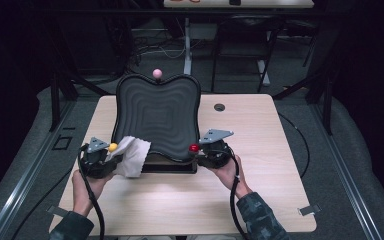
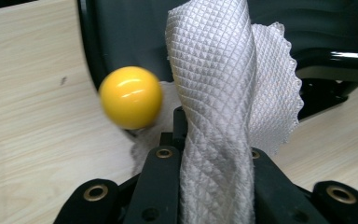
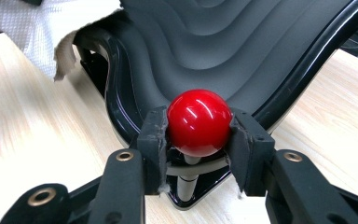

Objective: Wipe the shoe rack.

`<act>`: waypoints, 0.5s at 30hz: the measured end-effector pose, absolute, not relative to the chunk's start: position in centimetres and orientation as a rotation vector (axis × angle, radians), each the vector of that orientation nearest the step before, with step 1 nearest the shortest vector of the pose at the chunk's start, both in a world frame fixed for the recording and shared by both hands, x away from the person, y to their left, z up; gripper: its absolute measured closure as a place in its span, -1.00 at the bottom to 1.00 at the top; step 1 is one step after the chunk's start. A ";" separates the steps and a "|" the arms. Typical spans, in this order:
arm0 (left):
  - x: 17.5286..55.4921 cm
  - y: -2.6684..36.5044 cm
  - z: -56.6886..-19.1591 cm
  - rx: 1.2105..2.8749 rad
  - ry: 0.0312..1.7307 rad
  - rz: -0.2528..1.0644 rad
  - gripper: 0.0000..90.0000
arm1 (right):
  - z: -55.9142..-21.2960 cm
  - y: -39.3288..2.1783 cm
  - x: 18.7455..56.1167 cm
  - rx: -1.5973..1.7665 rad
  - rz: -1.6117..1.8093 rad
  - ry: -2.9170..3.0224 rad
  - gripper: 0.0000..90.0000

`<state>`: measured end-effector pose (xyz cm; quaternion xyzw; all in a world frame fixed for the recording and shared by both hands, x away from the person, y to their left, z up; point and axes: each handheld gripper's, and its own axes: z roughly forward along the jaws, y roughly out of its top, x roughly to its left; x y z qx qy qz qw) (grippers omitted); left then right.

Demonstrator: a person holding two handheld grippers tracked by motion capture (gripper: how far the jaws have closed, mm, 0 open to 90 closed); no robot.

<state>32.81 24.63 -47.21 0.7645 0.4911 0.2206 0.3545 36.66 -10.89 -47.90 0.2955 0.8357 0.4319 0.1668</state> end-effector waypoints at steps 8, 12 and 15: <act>32.4 25.5 -47.4 1.972 1.291 0.581 0.88 | -48.0 -10.8 36.8 0.812 1.253 2.395 0.34; 32.2 24.8 -47.0 1.961 1.260 0.557 0.88 | -47.9 -10.7 36.8 0.828 1.240 2.388 0.33; 32.0 24.0 -46.5 1.962 1.223 0.545 0.88 | -47.8 -10.7 36.6 0.835 1.197 2.405 0.06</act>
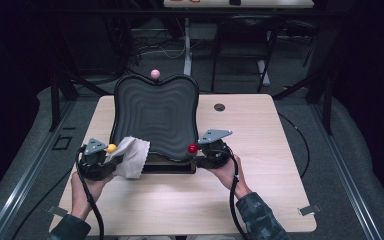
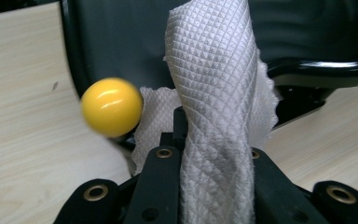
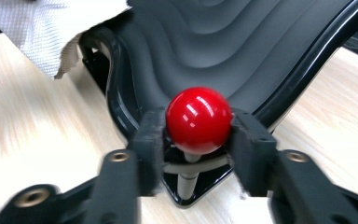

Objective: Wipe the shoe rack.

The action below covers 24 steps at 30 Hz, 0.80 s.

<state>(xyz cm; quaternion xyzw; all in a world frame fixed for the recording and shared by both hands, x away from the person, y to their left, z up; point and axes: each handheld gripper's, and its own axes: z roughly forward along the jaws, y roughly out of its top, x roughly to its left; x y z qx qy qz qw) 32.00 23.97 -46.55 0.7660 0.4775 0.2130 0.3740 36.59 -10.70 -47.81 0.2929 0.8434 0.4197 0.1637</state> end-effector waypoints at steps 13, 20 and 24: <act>32.2 20.4 -44.7 1.962 1.079 0.499 0.88 | -48.7 -13.2 35.0 0.887 1.117 2.391 -0.52; 32.8 17.4 -43.9 1.978 0.995 0.477 0.88 | -50.0 -15.3 35.7 0.962 1.179 2.392 -0.66; 33.0 15.8 -43.5 1.994 0.948 0.466 0.88 | -50.0 -15.2 35.8 0.986 1.147 2.385 -0.67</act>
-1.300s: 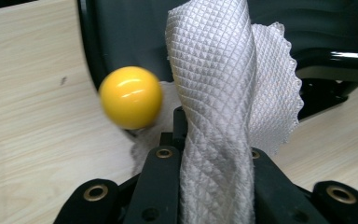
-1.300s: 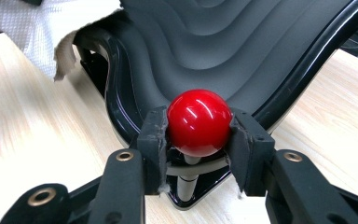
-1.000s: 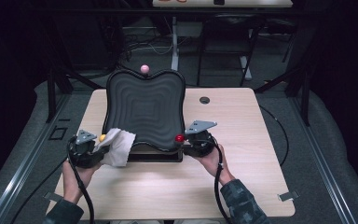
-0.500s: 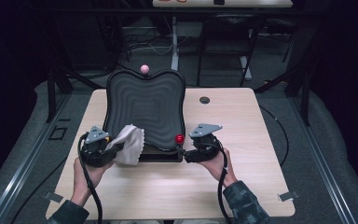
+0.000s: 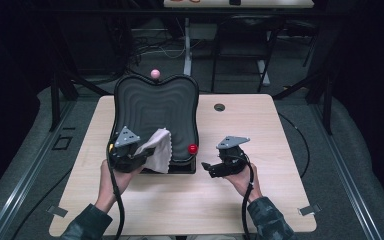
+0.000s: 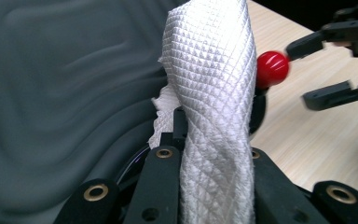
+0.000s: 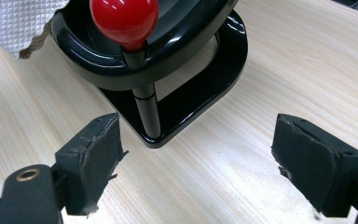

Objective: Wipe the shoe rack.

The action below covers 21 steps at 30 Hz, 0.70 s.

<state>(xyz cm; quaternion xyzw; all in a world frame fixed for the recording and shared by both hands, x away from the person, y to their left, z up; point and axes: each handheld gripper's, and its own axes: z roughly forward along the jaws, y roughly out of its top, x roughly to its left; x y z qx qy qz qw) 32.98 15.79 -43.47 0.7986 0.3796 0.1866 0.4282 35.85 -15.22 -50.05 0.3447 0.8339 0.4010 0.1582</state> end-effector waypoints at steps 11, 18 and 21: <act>34.1 11.4 -42.2 1.999 0.839 0.389 0.88 | -50.3 -15.7 36.0 1.025 1.136 2.371 -0.67; 34.9 8.9 -42.0 1.988 0.797 0.323 0.88 | -50.4 -16.0 36.1 1.042 1.131 2.369 -0.66; 35.3 7.7 -42.3 2.009 0.781 0.303 0.88 | -50.5 -16.1 36.2 1.039 1.149 2.377 -0.66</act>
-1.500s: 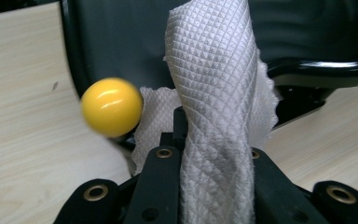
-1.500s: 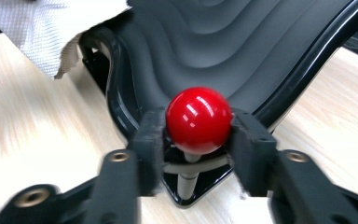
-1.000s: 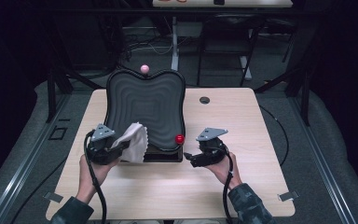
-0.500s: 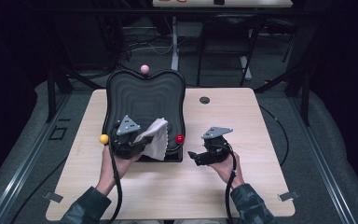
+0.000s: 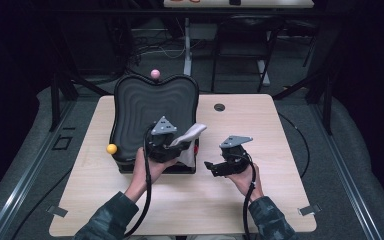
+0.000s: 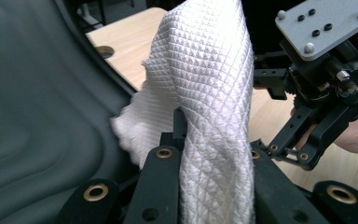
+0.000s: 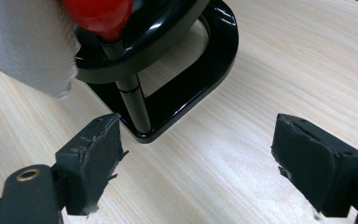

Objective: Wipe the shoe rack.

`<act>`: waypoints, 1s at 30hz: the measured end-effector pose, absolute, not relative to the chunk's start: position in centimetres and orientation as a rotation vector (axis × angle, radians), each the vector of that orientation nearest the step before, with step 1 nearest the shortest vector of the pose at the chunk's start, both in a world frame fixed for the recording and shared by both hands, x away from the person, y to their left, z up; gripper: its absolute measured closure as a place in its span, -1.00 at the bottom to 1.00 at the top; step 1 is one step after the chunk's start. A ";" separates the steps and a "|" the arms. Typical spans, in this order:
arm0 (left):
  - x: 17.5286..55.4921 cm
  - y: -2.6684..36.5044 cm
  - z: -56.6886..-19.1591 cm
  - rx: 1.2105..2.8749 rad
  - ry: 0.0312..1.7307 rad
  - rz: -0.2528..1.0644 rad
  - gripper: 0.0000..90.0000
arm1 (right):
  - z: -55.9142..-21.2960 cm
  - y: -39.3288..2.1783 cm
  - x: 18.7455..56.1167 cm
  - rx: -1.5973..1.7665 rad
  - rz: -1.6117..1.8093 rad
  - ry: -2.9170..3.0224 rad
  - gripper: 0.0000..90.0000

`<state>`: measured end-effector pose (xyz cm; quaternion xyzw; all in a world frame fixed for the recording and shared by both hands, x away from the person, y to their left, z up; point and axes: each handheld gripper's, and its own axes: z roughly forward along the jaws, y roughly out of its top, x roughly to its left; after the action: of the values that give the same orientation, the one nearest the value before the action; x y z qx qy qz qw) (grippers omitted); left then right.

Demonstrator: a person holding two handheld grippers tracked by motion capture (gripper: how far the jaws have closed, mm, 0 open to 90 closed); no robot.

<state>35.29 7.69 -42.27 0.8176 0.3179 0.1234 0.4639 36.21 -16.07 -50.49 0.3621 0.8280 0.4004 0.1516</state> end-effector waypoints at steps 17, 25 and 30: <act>36.4 6.5 -43.6 2.085 0.792 0.336 0.88 | -50.5 -16.1 36.2 1.045 1.133 2.380 -0.65; 37.2 9.4 -44.5 2.070 0.895 0.344 0.88 | -50.5 -15.9 36.2 1.042 1.122 2.381 -0.65; 36.5 8.9 -43.3 2.046 0.844 0.347 0.88 | -50.6 -15.8 36.3 1.032 1.127 2.392 -0.64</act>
<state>36.53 8.87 -43.25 0.8222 0.3391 0.1395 0.4354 36.29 -15.77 -50.63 0.3596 0.8329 0.3925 0.1511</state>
